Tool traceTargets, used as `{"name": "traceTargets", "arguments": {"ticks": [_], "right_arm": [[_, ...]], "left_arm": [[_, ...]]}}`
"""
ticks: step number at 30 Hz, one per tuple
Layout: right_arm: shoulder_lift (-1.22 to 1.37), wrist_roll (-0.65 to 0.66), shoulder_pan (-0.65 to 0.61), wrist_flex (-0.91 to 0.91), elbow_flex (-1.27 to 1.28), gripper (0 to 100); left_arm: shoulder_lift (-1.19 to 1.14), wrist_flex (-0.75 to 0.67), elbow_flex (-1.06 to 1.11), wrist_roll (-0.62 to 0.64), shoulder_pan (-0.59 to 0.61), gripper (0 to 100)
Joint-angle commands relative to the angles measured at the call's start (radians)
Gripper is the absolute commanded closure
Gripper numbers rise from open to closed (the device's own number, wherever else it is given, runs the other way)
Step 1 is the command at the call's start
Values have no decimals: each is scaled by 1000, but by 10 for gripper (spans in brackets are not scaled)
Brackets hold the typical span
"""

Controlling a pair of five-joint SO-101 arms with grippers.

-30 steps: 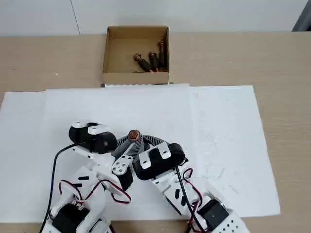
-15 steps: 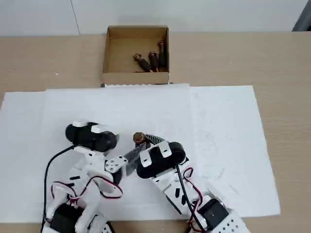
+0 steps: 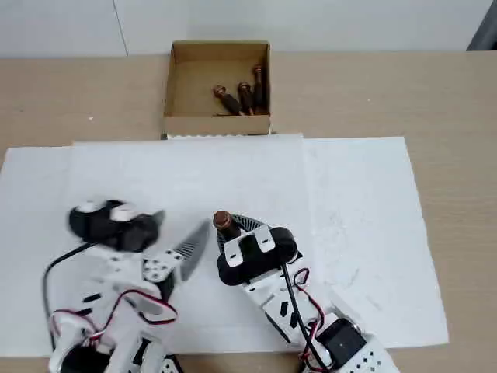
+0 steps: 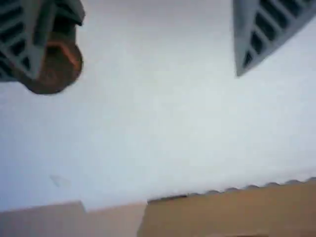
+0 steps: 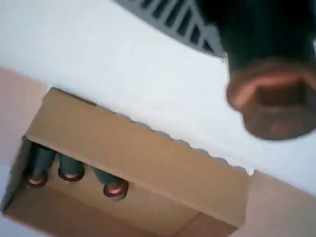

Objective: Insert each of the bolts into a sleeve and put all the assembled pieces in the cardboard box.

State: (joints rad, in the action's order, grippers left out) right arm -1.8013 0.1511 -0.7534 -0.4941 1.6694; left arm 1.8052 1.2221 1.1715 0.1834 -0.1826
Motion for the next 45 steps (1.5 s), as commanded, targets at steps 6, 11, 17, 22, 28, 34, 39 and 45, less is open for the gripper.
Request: {"name": "traceTargets", "arguments": {"ticks": [6,11,17,22,28,34,39,45], "right_arm": [[-12,-2,-4,24,15,995],[-12,-2,-4,22,15,995],[-13,-3,102,27,15,995],[-13,-3,225,19,0,995],[-12,-95,291,-104,-52,995],[-12,-245,321,-332,-166,995],[-4,-252,337,-338,-272,995],[73,-256,337,-398,-400,995]], "left_arm": [[11,3,-44,-51,253,988],[11,3,96,-52,330,994],[11,6,202,-52,328,994],[11,6,288,-127,328,994],[11,6,377,-161,328,994],[11,5,410,-163,328,994],[11,3,410,-163,328,994],[11,3,410,-161,330,994]]}}
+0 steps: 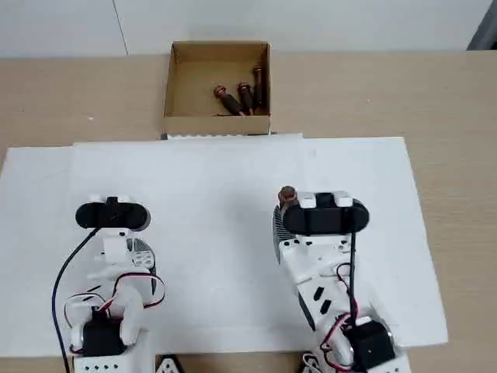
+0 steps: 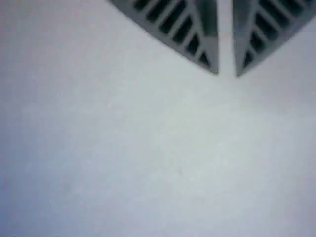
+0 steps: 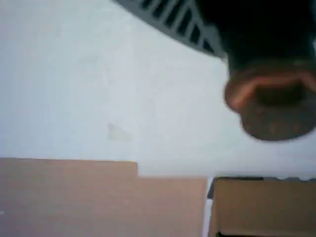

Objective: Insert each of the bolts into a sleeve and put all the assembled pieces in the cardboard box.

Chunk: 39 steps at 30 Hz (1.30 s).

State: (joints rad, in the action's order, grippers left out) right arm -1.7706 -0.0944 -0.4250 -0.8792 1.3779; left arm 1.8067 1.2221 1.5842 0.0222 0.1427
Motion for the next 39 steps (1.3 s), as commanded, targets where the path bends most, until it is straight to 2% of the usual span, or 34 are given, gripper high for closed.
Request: {"name": "traceTargets", "arguments": {"ticks": [1,11,24,34,39], "right_arm": [[76,-11,8,-16,-138,995],[570,-9,13,96,-497,995],[1237,-8,59,461,-855,995],[1790,-3,59,489,-1402,995],[2092,78,54,484,-1717,995]], "left_arm": [[9,3,-2,3,8,994],[11,-2,-1,3,11,994],[11,-2,-1,3,9,994],[11,-2,-1,3,9,994],[11,-2,-1,3,9,994]]}}
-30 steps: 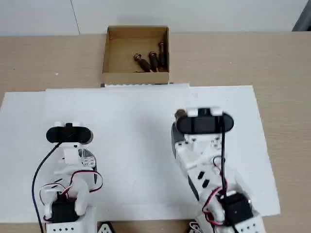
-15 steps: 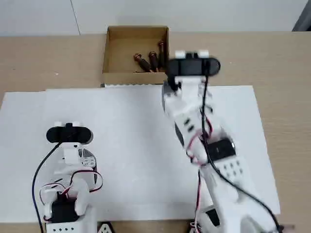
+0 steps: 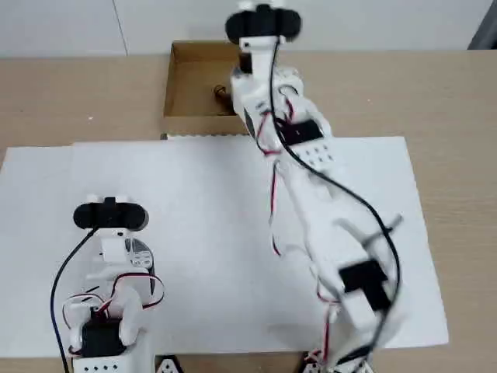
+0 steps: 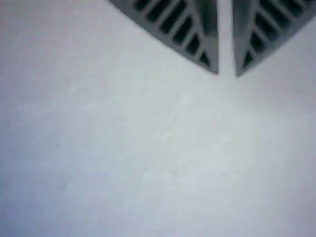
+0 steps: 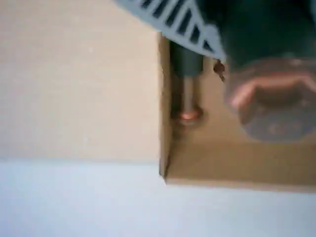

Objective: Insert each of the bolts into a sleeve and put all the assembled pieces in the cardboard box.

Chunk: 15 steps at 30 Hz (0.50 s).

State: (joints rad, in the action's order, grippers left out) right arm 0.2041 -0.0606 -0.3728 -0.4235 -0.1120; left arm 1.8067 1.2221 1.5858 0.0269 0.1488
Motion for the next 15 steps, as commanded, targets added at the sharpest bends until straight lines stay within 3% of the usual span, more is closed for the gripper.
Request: {"name": "traceTargets", "arguments": {"ticks": [1,5,10,15], "right_arm": [[173,57,2,28,-285,995],[363,146,2,24,-502,995],[513,436,-21,-16,-652,995],[579,620,-42,-24,-669,995]], "left_arm": [[11,-2,-2,-2,3,994],[11,-2,-2,-2,3,994],[11,-2,-2,-2,3,994],[11,-2,-2,-2,3,994]]}}
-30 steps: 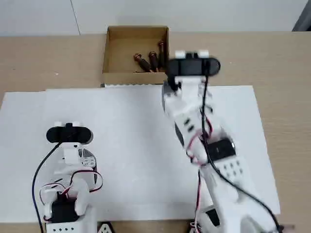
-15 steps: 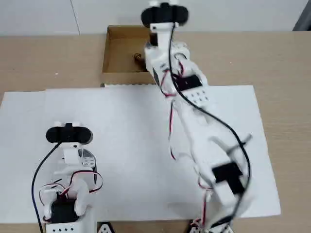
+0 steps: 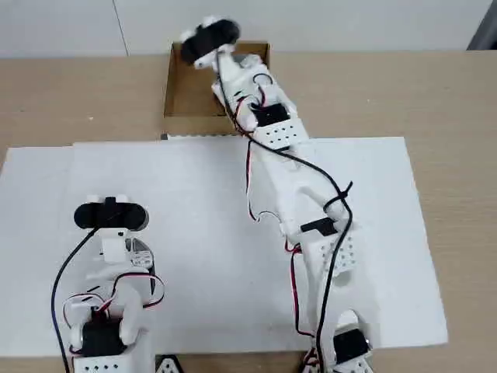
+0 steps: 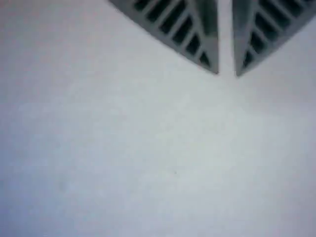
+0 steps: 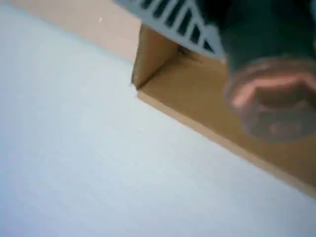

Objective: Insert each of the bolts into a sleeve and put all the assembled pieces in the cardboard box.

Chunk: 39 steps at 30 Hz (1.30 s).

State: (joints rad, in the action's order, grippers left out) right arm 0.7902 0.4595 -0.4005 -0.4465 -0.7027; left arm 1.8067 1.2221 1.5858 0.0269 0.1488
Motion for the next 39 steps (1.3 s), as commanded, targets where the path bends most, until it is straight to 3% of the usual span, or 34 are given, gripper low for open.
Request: {"name": "traceTargets", "arguments": {"ticks": [1,9,15,31,34,39], "right_arm": [[4,126,-18,-1,-78,995],[125,212,-33,1,-78,976],[139,212,-27,1,-81,816],[44,209,-25,-12,-91,874],[-35,209,-18,-82,-92,995],[-173,175,12,-228,-92,995]], "left_arm": [[11,-2,-2,-2,3,994],[11,-2,-2,-2,3,994],[11,-2,-2,-2,3,994],[11,-2,-2,-2,3,994],[11,-2,-2,-2,3,994],[11,-2,-2,-2,3,994]]}}
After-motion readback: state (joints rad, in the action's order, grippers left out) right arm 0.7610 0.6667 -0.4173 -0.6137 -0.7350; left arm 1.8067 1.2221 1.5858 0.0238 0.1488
